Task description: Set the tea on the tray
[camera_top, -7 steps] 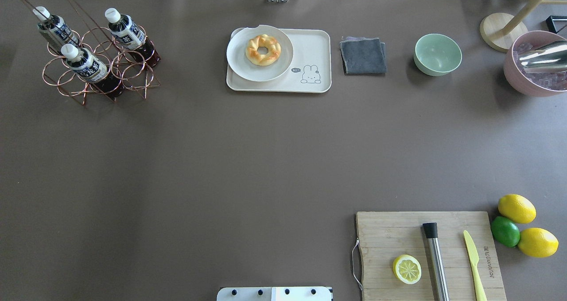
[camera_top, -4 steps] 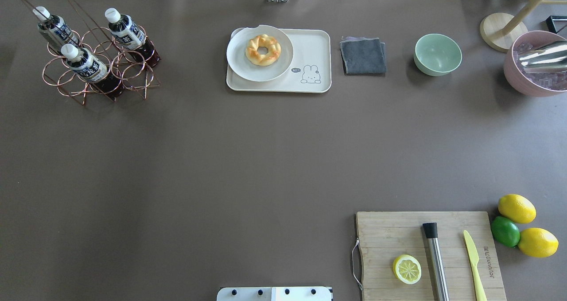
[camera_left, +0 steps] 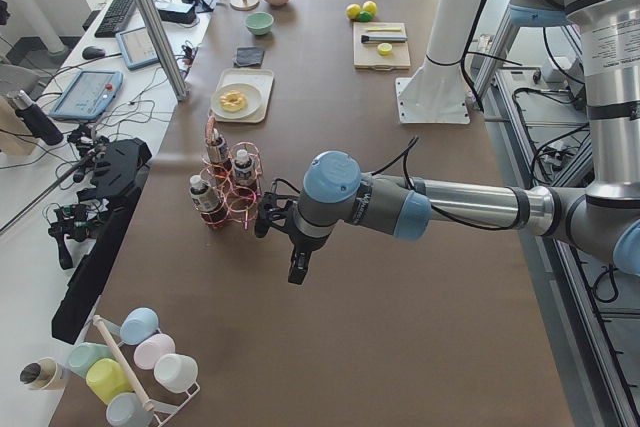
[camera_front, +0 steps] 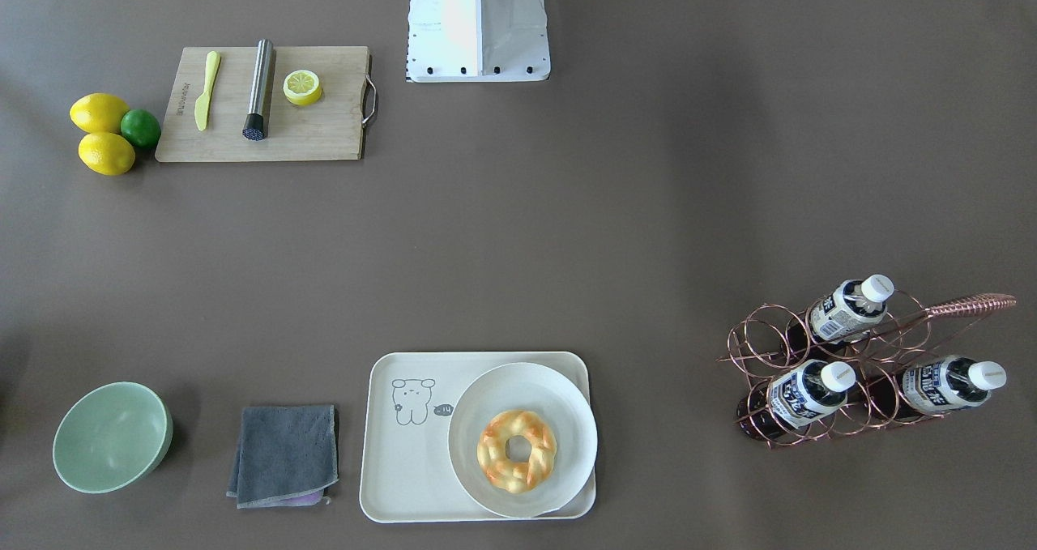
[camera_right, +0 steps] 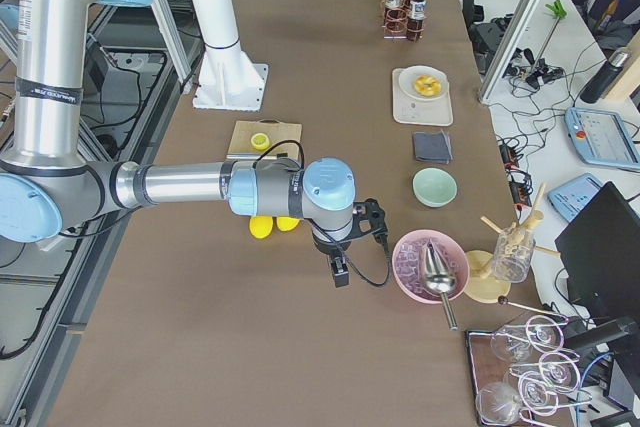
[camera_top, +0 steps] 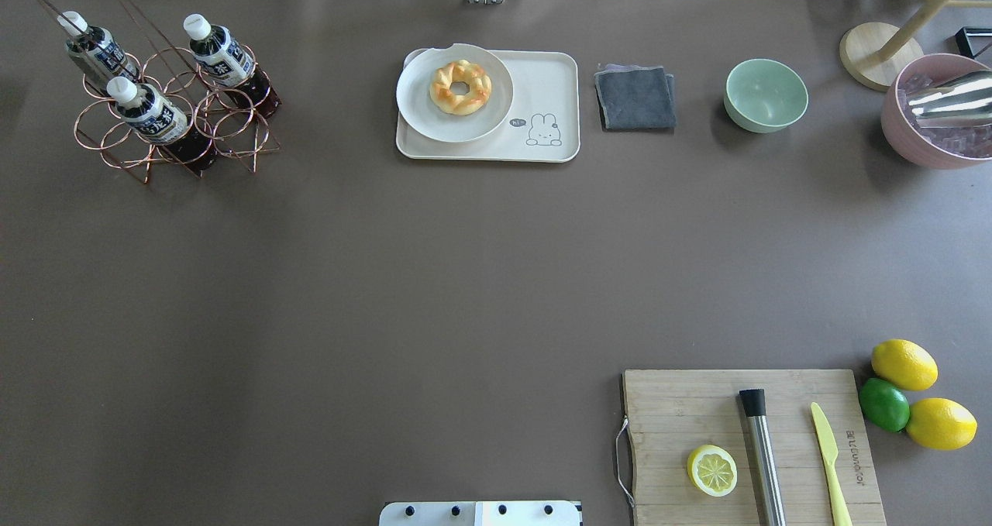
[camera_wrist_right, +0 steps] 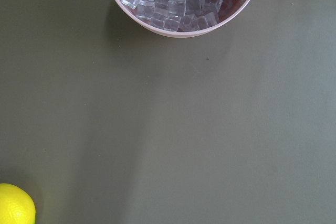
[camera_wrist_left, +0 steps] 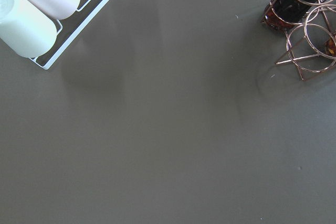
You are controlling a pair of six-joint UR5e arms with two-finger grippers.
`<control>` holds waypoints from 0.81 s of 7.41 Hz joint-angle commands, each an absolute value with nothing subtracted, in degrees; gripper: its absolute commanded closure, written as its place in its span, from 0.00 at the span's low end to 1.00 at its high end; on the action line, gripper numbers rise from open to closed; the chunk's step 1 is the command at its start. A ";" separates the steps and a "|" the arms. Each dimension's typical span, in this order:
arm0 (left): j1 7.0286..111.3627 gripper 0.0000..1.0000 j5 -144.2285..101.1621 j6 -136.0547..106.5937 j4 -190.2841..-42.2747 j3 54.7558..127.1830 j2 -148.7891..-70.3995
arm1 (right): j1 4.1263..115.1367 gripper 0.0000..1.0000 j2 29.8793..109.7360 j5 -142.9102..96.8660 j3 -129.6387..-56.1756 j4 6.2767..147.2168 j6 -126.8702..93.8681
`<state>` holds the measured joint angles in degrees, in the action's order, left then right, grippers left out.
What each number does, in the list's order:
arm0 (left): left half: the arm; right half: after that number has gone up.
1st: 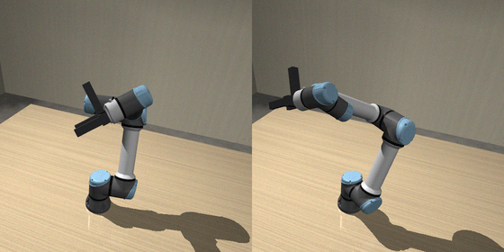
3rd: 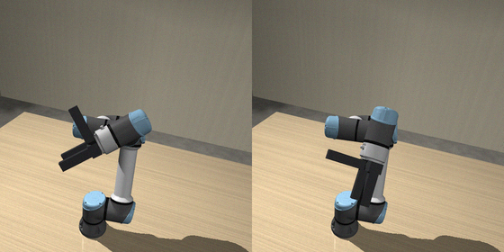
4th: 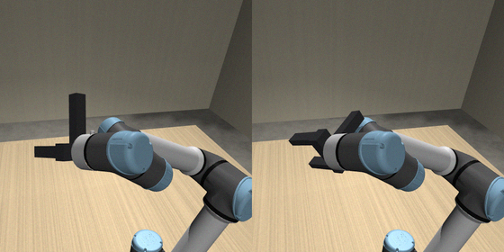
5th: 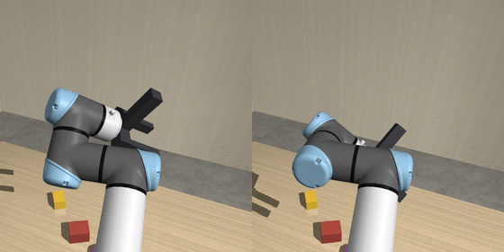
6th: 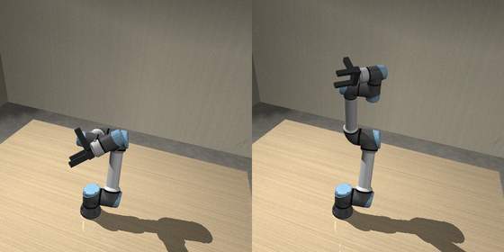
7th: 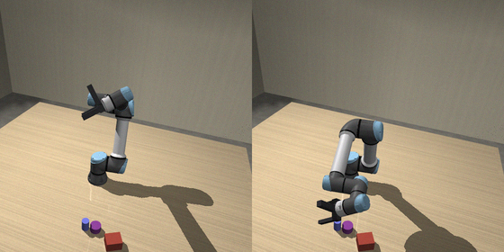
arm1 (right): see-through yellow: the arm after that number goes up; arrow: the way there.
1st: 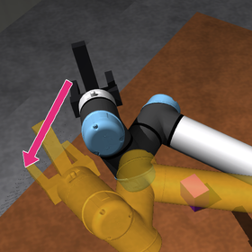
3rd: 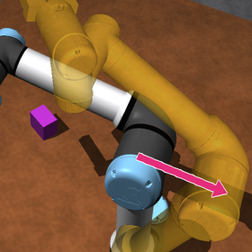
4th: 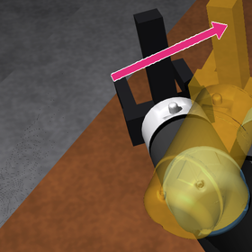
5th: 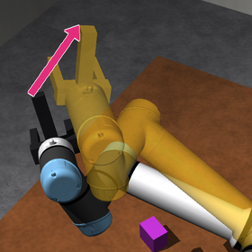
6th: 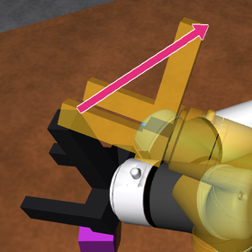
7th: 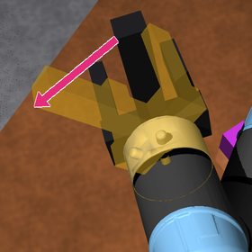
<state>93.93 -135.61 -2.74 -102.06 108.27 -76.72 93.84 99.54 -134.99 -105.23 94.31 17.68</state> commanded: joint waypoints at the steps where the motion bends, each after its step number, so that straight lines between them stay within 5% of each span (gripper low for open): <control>1: 93.78 0.03 -135.44 -7.17 -104.06 108.98 -78.12 | 93.87 0.00 99.58 -135.35 -105.38 94.31 17.31; 6: 75.17 0.03 -133.34 -41.78 -103.71 115.13 -92.08 | 93.69 0.00 99.14 -137.72 -105.12 94.31 16.96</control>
<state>80.39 -134.77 -32.37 -103.80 114.14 -87.51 93.80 99.17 -136.66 -105.27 94.30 17.06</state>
